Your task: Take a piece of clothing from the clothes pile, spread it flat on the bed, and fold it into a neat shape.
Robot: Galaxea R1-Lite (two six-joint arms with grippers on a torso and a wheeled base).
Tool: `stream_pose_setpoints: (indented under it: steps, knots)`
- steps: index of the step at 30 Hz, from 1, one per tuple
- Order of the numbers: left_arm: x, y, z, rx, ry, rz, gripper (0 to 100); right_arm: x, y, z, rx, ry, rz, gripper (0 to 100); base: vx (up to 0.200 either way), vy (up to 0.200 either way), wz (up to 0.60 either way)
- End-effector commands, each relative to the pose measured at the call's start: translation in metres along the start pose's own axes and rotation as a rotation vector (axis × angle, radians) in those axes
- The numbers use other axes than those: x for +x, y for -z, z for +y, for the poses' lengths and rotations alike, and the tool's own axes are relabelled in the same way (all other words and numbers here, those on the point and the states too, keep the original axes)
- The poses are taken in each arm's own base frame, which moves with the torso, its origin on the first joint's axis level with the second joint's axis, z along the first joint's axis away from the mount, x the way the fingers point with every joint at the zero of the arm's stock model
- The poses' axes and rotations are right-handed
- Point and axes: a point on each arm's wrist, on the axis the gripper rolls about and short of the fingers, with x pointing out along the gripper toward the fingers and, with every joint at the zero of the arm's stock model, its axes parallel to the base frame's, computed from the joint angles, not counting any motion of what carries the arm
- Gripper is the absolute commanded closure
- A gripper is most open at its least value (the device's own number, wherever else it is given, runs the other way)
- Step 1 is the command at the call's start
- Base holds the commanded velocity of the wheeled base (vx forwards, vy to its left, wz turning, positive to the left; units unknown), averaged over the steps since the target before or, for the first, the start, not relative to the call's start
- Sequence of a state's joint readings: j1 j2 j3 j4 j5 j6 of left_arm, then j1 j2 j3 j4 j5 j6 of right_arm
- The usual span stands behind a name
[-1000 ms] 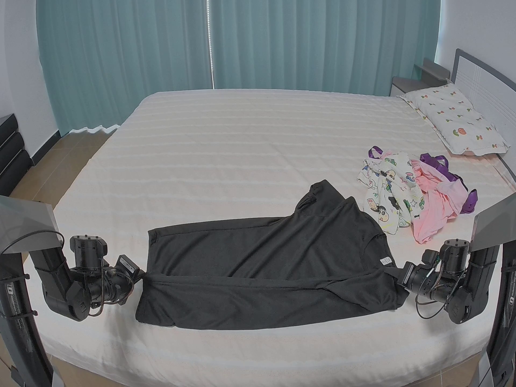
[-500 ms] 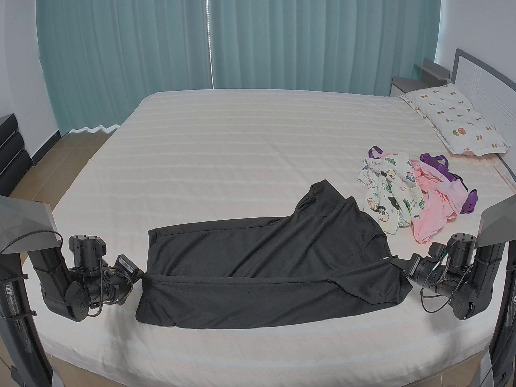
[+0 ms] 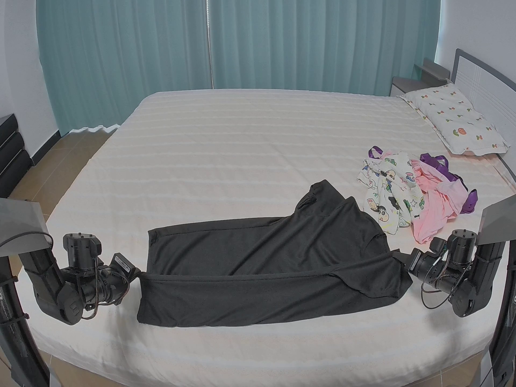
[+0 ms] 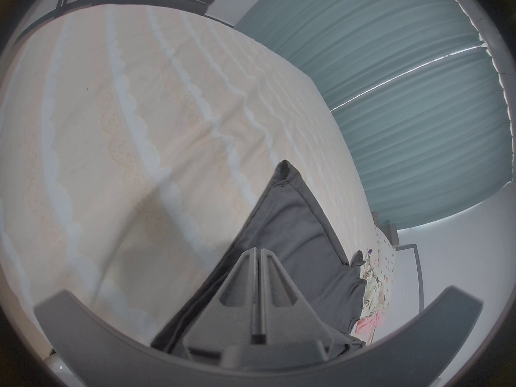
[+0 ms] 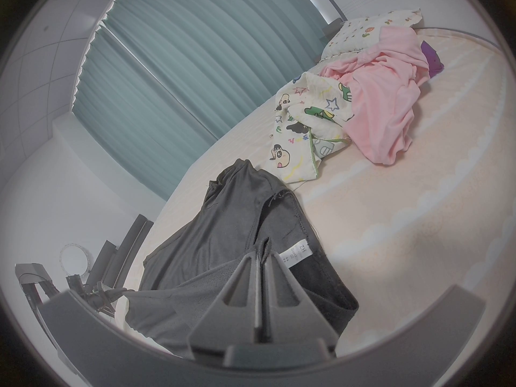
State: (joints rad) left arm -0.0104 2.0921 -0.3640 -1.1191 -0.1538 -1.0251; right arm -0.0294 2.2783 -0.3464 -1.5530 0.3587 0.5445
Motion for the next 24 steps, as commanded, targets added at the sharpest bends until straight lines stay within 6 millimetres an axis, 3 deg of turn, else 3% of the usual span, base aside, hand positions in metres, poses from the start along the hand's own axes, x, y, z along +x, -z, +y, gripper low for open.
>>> stream_pose_setpoints:
  steps: [1,7,14,19,24]
  knots:
    - [-0.017,0.002,-0.011,0.034,0.044,-0.009,100,-0.002,-0.003,0.005,-0.015,-0.014,-0.018,100,0.000,0.000,0.00]
    - [-0.041,0.008,-0.021,0.123,0.087,-0.017,100,-0.015,-0.003,0.009,-0.010,-0.006,-0.015,100,0.000,0.000,0.00]
    - [-0.085,0.006,-0.043,0.209,0.068,0.001,100,-0.046,-0.012,0.021,-0.008,-0.025,-0.041,100,0.000,0.000,0.00]
    - [-0.096,0.004,-0.047,0.248,0.032,0.017,100,-0.062,-0.012,0.028,-0.008,-0.040,-0.041,100,0.000,0.000,0.00]
    - [-0.099,0.004,-0.044,0.306,-0.029,0.020,100,-0.095,-0.018,0.037,-0.027,-0.081,-0.073,100,0.000,0.000,0.00]
